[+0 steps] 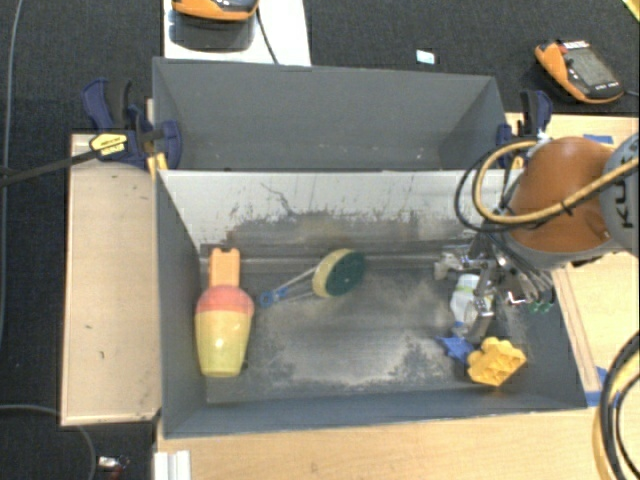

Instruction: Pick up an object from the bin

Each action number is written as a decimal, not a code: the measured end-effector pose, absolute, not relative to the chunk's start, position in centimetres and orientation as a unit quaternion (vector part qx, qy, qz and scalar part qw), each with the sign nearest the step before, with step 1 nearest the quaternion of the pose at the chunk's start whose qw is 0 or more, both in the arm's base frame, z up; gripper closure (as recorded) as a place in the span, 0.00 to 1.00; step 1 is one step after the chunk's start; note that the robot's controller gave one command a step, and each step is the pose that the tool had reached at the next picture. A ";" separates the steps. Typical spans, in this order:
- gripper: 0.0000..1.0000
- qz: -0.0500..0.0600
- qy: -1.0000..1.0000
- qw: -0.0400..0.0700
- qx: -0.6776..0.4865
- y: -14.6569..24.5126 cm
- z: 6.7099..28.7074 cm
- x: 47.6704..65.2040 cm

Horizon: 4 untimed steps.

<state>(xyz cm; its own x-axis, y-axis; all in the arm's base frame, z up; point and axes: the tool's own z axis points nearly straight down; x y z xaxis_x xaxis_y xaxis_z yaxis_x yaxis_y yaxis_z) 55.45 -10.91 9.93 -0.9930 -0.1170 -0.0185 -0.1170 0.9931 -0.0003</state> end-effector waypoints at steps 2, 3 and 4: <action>0.00 0.004 0.997 0.011 0.070 -13.1 9.4 53.2; 0.00 0.000 0.997 0.012 -0.081 -12.5 9.5 55.7; 0.00 0.001 0.994 0.011 -0.111 -13.2 9.1 55.5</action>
Offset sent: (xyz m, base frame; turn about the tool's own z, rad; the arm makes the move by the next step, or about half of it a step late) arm -0.0416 -0.0393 -0.0137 0.0687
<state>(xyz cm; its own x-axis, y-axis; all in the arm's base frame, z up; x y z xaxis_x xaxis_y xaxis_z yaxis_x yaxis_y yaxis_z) 55.48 -13.25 9.13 -0.9751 -0.2205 -0.0228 -0.2205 0.9754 -0.0014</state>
